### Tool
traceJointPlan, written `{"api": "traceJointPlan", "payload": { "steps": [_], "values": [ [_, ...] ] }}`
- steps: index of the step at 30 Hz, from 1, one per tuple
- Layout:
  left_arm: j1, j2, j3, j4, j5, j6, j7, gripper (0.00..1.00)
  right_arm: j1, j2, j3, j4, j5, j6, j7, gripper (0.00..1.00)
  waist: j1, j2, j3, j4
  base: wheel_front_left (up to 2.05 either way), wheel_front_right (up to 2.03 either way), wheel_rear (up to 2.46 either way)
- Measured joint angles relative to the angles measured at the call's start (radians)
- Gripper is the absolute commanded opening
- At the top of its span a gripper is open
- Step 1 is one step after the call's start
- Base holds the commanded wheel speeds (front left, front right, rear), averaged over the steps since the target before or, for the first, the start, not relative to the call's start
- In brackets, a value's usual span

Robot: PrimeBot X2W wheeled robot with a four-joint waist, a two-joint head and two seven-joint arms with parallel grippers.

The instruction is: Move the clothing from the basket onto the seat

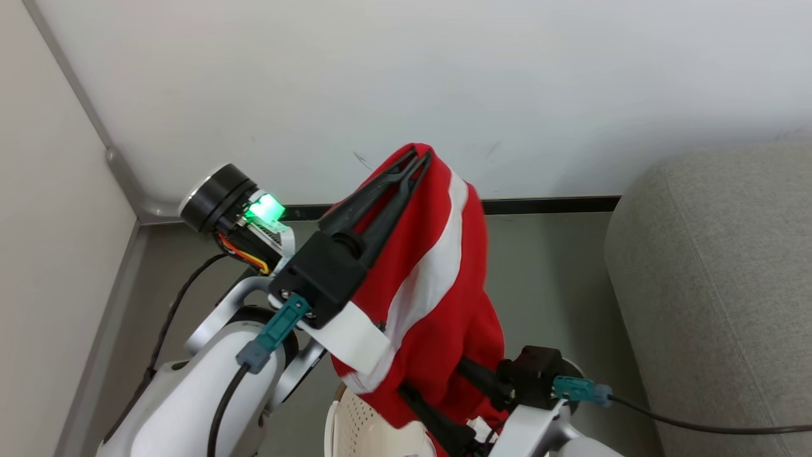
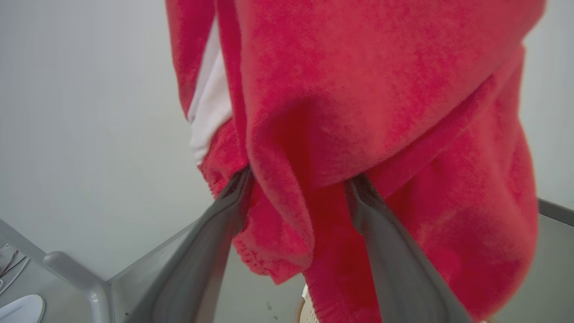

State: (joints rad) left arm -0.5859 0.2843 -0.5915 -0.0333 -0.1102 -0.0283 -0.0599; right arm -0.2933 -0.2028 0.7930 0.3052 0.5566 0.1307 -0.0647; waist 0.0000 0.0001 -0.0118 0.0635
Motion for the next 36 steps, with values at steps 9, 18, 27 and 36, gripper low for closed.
{"api": "traceJointPlan", "payload": {
  "steps": [9, 18, 27, 36],
  "values": [
    [-0.017, -0.026, -0.026, -0.007, 0.0, -0.009, 0.034, 0.0, -0.064, 0.049, 0.026, 0.06, 0.053, 0.0, -0.037, 0.33, 0.0, 0.0, 0.009, 0.027, 0.0, 0.0, 0.0],
    [-0.033, -0.035, -0.022, 0.002, 0.0, -0.014, 0.048, 0.0, -0.116, 0.03, 0.047, 0.097, 0.049, 0.0, -0.087, 0.0, 0.0, 0.0, 0.014, 0.043, 0.0, 0.0, 0.0],
    [-0.027, -0.018, 0.017, 0.069, -0.016, 0.003, 0.052, 0.0, -0.121, -0.016, 0.057, 0.105, 0.051, 0.0, -0.131, 0.0, 0.0, 0.0, 0.015, 0.023, 0.0, 0.0, 0.0],
    [0.052, -0.006, 0.06, 0.144, -0.08, 0.027, 0.055, 0.0, -0.116, -0.08, -0.056, 0.06, 0.051, 0.0, -0.174, 0.0, 0.0, 0.0, 0.008, -0.01, 0.0, 0.0, 0.0]
  ]
}}
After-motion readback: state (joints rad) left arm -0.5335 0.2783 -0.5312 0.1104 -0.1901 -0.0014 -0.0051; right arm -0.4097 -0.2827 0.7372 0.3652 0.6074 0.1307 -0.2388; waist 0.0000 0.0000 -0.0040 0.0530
